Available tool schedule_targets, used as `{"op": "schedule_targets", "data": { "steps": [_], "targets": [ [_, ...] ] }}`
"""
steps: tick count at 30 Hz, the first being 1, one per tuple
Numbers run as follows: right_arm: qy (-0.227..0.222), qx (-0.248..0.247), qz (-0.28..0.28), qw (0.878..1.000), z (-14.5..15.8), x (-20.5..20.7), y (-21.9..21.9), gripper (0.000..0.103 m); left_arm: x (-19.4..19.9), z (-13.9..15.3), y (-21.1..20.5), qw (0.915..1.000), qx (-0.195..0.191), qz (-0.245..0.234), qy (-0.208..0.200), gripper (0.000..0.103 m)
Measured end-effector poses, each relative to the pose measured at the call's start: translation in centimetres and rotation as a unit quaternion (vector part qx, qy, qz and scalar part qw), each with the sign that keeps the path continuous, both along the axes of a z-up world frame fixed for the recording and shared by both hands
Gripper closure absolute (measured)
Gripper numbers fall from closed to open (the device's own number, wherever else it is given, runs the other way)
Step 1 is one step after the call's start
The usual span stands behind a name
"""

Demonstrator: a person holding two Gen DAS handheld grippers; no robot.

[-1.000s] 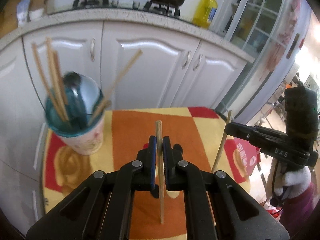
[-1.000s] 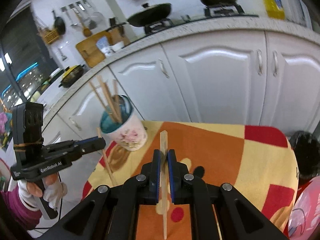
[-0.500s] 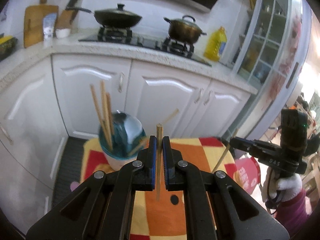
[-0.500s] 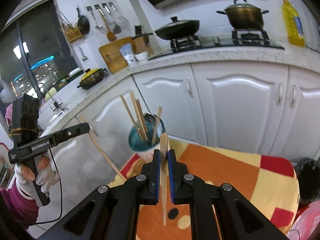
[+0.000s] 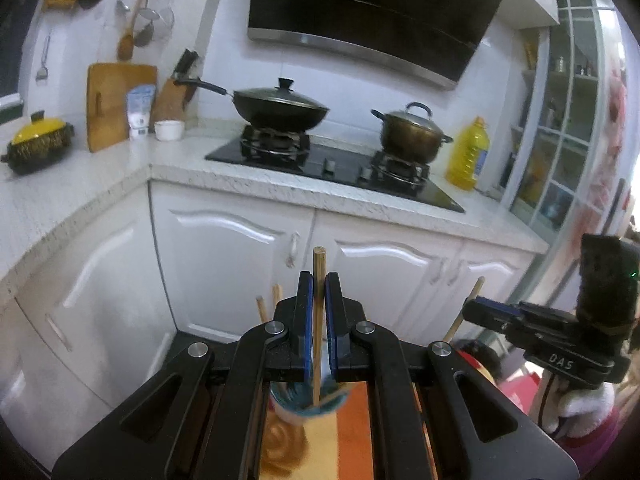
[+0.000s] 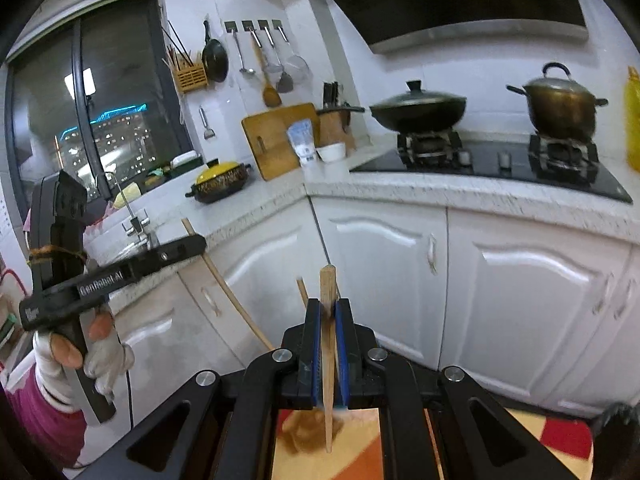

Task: Organize utensils
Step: 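Lower both chopsticks into the cup and open both tools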

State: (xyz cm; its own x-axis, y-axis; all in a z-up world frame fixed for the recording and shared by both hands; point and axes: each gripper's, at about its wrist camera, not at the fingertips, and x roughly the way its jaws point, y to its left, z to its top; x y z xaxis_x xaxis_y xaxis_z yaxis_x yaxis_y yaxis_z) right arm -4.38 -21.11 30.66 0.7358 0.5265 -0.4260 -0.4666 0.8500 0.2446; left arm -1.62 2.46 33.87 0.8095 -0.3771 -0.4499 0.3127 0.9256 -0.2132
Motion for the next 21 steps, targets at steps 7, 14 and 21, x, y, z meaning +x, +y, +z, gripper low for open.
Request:
{"op": "schedule_targets", "data": {
  "steps": [7, 14, 21],
  "targets": [
    [-0.003, 0.001, -0.023, 1.0, -0.3, 4.5, 1.6, 0.096, 3.6, -2.2, -0.6, 0.9991, 0.037, 0.018, 0.006, 0.099],
    [0.015, -0.016, -0.051, 0.998, -5.1, 6.4, 2.9, 0.096, 5.2, -6.9, -1.9, 0.997, 0.062, 0.031, 0.033, 0.099],
    [0.082, -0.018, -0.039, 0.996, -10.2, 5.9, 2.4, 0.096, 5.8, -10.2, -2.4, 0.9955, 0.061, 0.032, 0.064, 0.099]
  ]
}}
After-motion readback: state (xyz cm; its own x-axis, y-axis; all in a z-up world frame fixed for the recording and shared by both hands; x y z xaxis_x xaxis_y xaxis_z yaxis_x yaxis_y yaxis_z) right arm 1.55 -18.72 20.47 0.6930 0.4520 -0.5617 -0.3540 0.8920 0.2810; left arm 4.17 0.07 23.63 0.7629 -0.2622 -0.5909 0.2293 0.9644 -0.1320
